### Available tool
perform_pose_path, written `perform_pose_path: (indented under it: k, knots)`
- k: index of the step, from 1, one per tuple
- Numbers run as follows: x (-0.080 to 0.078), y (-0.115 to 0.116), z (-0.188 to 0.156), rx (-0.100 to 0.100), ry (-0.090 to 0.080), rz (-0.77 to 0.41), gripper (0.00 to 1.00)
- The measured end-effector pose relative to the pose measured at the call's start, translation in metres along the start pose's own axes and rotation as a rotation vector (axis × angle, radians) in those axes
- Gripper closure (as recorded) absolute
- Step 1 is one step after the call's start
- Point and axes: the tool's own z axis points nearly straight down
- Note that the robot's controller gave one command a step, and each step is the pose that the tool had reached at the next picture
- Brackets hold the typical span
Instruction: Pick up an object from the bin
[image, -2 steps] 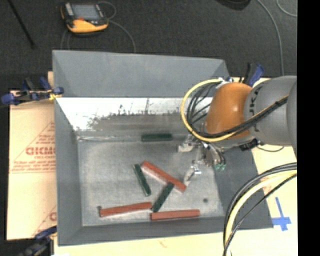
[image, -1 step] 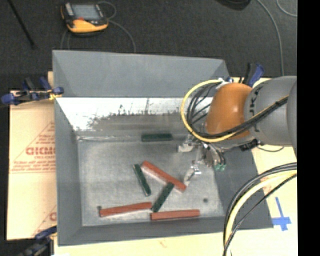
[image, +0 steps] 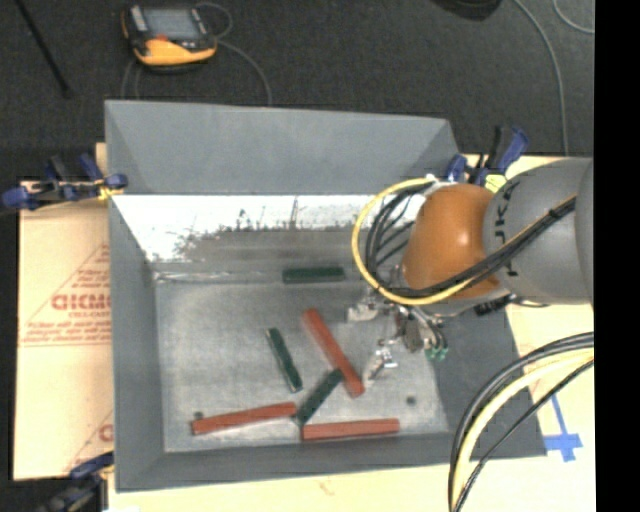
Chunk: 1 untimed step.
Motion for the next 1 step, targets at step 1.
perform_pose_path:
  k: [1]
  knots:
    - [0.0249,0.0317,0.0019,-0.007,0.013,-0.084,0.00]
